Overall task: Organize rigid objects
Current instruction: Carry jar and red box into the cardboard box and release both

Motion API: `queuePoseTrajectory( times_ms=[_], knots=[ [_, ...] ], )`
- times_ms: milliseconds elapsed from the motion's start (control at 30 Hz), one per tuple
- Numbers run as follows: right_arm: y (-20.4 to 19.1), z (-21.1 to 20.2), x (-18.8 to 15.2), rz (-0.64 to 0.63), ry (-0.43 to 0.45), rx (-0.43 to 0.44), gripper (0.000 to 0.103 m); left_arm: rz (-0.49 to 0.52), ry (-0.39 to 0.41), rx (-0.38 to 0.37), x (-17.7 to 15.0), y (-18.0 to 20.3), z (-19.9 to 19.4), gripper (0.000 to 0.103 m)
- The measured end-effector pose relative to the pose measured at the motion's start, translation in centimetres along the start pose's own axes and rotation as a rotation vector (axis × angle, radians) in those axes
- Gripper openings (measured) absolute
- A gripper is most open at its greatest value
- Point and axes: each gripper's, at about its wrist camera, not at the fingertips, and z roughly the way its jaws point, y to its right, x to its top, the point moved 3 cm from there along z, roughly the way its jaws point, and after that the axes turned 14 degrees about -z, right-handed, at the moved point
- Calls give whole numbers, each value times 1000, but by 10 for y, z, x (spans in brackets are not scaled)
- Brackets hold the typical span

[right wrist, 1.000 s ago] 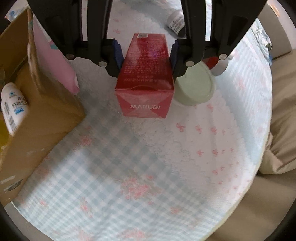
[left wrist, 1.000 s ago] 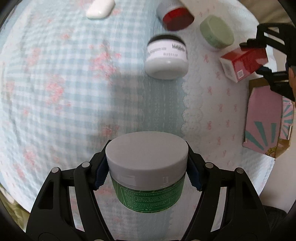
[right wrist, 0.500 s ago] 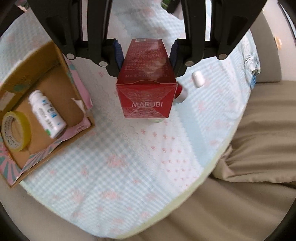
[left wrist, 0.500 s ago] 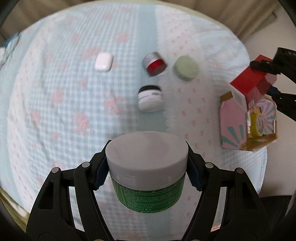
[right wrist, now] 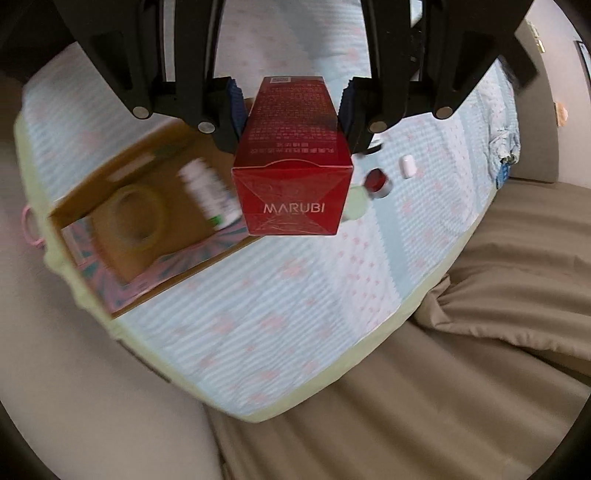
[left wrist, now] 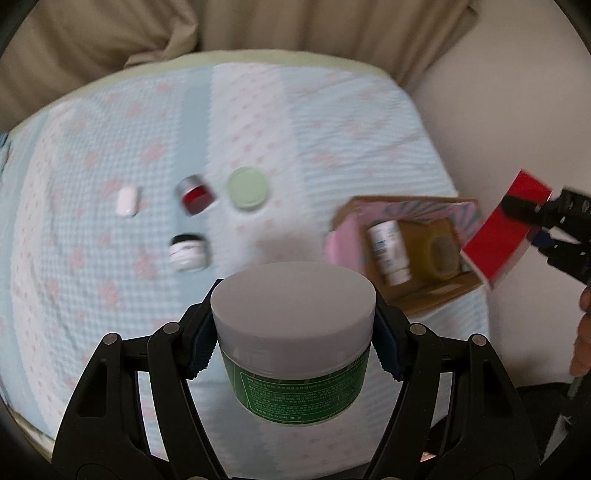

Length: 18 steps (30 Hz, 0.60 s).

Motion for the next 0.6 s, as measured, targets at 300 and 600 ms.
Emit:
queuePoseTrajectory(
  times_ms=[300, 600],
  knots=[
    [107, -29, 17, -49, -33, -100, 38, 48, -15, -7, -3, 100, 26, 68],
    [172, 9, 26, -131, -145, -127, 38, 115, -97, 41, -2, 169, 108, 68]
  ],
)
